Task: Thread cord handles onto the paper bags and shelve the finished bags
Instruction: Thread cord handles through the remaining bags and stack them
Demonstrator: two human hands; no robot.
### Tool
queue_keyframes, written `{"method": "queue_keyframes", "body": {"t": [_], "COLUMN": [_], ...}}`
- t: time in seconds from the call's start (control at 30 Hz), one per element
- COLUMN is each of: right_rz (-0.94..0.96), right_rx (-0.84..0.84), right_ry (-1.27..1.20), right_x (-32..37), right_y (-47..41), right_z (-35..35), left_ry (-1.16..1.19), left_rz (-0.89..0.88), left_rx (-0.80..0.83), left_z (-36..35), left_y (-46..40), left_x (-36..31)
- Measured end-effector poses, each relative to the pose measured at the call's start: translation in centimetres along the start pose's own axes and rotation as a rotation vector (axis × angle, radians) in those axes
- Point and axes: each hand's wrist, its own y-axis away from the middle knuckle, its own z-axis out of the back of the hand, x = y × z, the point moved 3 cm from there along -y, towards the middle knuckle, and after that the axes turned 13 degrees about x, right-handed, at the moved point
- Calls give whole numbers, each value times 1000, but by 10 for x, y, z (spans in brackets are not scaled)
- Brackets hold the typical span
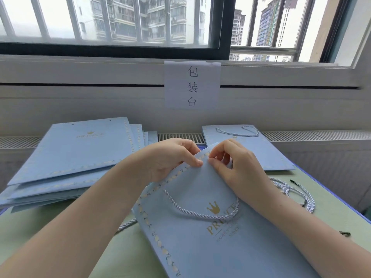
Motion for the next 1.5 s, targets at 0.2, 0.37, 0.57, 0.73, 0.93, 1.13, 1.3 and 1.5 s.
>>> {"method": "queue_keyframes", "body": {"t": [0.2,0.37,0.57,0.73,0.93,1.13,1.3,1.5], "right_rz": [-8,9,44,15,29,-42,-102,-233], "right_rx": [-7,0,-1,-41,56,-26,-65,-62], "right_ry": [-63,-53,50,88,259,70,-57,67], "right_x": [3,1,-3,-6,-6,-4,-3,-15], "right_y": [0,-2,-1,0,0,1,-1,1], "right_z": [2,3,6,7,5,14,17,32], "left_ry": [48,79,114,112,-38,-61,-146,-196], "left_rz": [-27,-41,-32,-49,-33,-45,-103,-273], "left_rx": [37,3,-16,-24,-115,-160,-241,-478], "left_z": [1,2,6,8,7,3,5,15], "left_y": [5,5,7,6,7,11,13,21], "left_x": [-3,-2,-1,-2,-3,-9,-14,-23]}}
